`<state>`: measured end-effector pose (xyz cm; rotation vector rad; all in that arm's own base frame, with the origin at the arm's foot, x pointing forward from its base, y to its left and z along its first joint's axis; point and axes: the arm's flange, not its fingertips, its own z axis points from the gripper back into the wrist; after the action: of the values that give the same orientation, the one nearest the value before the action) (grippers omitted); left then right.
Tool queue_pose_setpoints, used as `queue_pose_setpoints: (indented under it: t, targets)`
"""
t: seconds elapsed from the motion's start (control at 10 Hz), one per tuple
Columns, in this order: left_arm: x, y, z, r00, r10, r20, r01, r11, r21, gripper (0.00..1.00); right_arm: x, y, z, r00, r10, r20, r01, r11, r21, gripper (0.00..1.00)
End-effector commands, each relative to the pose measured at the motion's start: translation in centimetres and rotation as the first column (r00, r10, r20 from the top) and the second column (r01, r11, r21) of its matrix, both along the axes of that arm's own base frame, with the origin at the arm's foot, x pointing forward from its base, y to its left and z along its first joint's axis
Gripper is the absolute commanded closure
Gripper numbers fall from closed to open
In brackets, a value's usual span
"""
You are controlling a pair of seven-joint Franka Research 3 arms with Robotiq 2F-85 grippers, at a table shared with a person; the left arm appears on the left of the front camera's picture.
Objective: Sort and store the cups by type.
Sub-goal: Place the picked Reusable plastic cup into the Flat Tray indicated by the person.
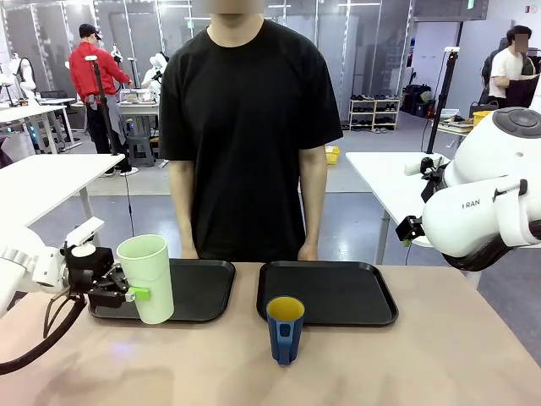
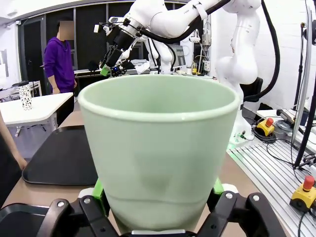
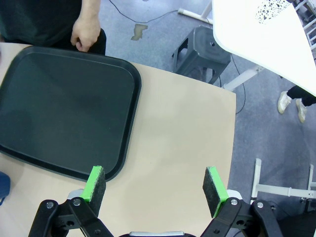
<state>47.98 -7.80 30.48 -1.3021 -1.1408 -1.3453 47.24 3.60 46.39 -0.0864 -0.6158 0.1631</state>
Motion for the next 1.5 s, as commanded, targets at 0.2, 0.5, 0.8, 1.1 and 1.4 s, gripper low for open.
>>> queue_pose_setpoints:
  t: [0.2,0.5,0.8,1.1,1.4]
  targets:
    - [0.3,-0.2,0.2,1.000,0.000,0.006,0.000,1.000,-0.003,0.49,0.1,0.0,0.0,1.000,0.004,0.001,-0.004,1.000,-0.008,0.00]
    - [0.3,-0.2,0.2,1.000,0.000,0.006,0.000,1.000,-0.003,0.49,0.1,0.0,0.0,1.000,0.004,0.001,-0.004,1.000,-0.008,0.00]
    - [0.3,-0.2,0.2,1.000,0.000,0.006,0.000,1.000,-0.003,0.49,0.1,0.0,0.0,1.000,0.004,0.001,-0.004,1.000,-0.008,0.00]
    - [1.6,-1.2,0.2,1.000,0.024,0.007,-0.024,1.000,0.004,0.14,0.1,0.0,0.0,1.000,0.004,0.001,-0.004,1.000,-0.008,0.00]
    - [7.0,-7.7,1.8,0.999,0.028,0.036,-0.027,0.999,-0.019,0.14,0.1,0.0,0.0,1.000,0.004,0.001,-0.004,1.000,-0.008,0.00]
